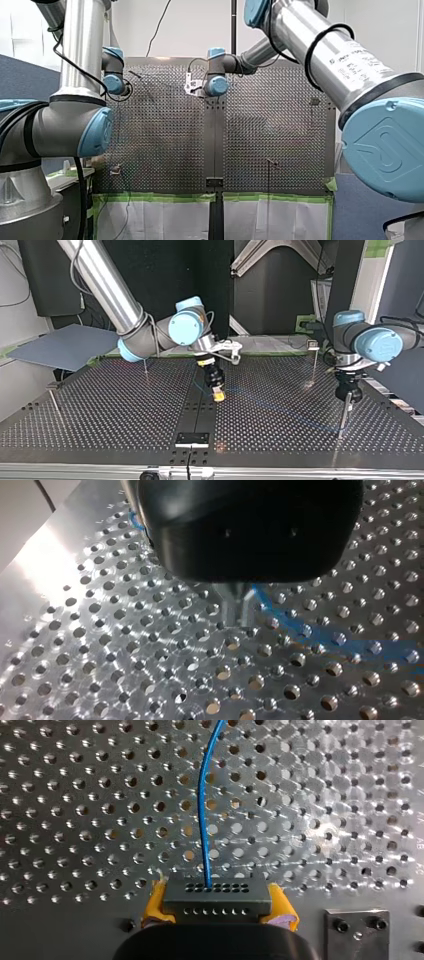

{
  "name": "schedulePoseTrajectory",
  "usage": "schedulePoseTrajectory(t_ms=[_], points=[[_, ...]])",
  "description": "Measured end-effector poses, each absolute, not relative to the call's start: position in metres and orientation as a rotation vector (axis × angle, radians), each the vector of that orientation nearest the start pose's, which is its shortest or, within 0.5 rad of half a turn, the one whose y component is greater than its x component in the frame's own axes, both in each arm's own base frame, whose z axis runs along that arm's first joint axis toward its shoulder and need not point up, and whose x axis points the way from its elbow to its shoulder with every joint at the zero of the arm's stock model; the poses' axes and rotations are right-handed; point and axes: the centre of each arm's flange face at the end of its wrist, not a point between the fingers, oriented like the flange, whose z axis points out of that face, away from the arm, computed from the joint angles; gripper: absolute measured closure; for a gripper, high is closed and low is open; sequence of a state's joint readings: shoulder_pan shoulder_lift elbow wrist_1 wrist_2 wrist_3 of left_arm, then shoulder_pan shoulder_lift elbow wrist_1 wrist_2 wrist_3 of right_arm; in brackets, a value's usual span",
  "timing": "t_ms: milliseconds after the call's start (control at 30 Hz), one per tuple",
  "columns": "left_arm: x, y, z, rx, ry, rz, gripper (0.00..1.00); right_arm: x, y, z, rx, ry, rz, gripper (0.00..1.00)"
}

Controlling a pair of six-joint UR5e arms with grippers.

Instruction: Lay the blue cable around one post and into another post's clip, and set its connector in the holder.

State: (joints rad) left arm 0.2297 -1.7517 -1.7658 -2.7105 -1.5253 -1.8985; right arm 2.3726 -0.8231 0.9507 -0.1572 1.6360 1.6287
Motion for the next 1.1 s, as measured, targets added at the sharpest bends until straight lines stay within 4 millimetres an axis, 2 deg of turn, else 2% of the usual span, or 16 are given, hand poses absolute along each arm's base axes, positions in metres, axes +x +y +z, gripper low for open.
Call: schedulePoseTrajectory(t_ms=[67, 100, 167, 200, 233, 567, 800, 1100], points=[[0.563, -0.012, 0.342, -0.388, 1.471, -0.116, 0.35, 0.65, -0.45, 0.326, 1.697, -0.811, 1.788, 1.0], [0.562, -0.013, 0.341, -0.394, 1.474, -0.122, 0.35, 0.65, -0.45, 0.325, 1.699, -0.811, 1.787, 1.0], [0.562, -0.015, 0.341, -0.402, 1.476, -0.138, 0.23, 0.65, -0.448, 0.323, 1.705, -0.812, 1.783, 1.0], [0.562, -0.016, 0.341, -0.405, 1.475, -0.151, 0.23, 0.65, -0.448, 0.322, 1.708, -0.814, 1.78, 1.0], [0.562, -0.018, 0.341, -0.406, 1.475, -0.162, 0.0, 0.65, -0.447, 0.319, 1.713, -0.816, 1.776, 1.0], [0.565, -0.018, 0.342, -0.442, 1.441, -0.262, 0.0, 0.641, -0.444, 0.289, 1.744, -0.845, 1.729, 1.0], [0.571, -0.016, 0.325, -0.516, 1.454, -0.314, 0.0, 0.633, -0.442, 0.267, 1.746, -0.87, 1.692, 1.0], [0.572, -0.014, 0.321, -0.557, 1.446, -0.347, 0.0, 0.614, -0.448, 0.233, 1.722, -0.909, 1.66, 1.0]])
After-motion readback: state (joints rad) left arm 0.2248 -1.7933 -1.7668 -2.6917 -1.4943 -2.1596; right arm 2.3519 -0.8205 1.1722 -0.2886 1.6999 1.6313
